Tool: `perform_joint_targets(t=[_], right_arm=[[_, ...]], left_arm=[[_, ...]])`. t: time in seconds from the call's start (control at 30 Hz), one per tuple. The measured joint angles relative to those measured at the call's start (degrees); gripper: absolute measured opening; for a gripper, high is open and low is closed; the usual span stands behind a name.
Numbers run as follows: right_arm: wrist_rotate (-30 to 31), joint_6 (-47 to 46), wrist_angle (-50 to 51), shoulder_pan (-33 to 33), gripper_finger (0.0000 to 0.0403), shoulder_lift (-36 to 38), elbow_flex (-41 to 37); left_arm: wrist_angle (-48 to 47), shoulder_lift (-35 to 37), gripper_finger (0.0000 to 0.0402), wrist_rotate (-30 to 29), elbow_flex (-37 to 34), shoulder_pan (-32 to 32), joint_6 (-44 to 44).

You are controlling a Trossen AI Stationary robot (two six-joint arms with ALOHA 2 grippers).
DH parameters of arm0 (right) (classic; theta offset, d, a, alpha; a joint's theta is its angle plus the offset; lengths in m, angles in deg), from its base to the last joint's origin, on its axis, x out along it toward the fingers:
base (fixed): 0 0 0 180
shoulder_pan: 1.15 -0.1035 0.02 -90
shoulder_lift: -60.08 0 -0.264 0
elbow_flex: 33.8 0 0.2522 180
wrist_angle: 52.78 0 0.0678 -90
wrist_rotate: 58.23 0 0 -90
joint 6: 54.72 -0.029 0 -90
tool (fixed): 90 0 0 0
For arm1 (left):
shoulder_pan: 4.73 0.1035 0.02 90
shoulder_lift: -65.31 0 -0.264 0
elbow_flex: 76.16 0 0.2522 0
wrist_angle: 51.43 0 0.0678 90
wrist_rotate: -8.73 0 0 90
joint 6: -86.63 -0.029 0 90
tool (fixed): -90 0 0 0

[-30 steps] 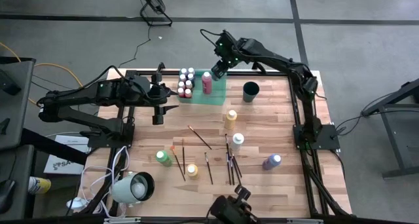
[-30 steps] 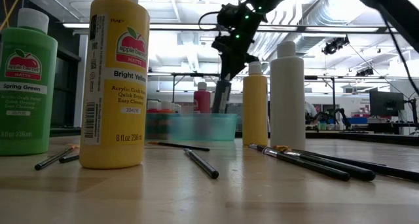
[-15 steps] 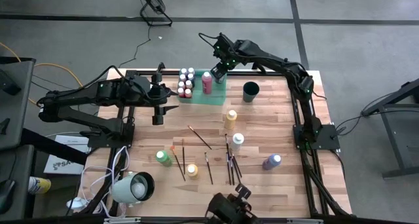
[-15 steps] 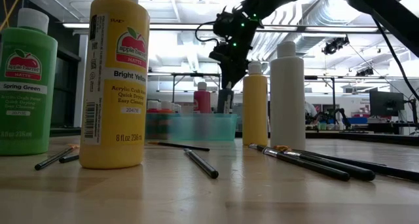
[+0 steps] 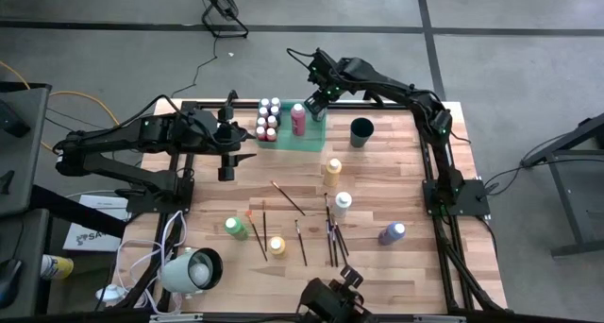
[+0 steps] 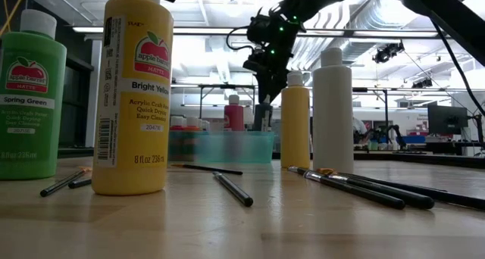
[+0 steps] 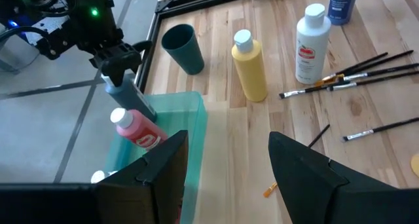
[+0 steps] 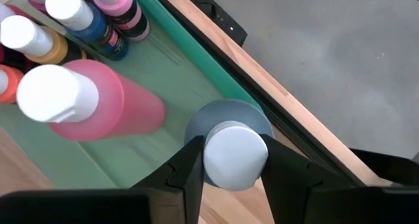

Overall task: Pick & Place Paint Supplies
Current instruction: Put the black paint bottle into the green bin

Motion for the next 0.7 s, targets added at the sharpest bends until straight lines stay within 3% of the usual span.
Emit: perform_joint_targets(t=[0.7], right_arm=[[0.4,-0.2,-1.1,0.2,0.0127,-1.6,-0.2]], left_arm=[[-0.4,0.0,0.0207,0.1,0.0,0.0,0.0]])
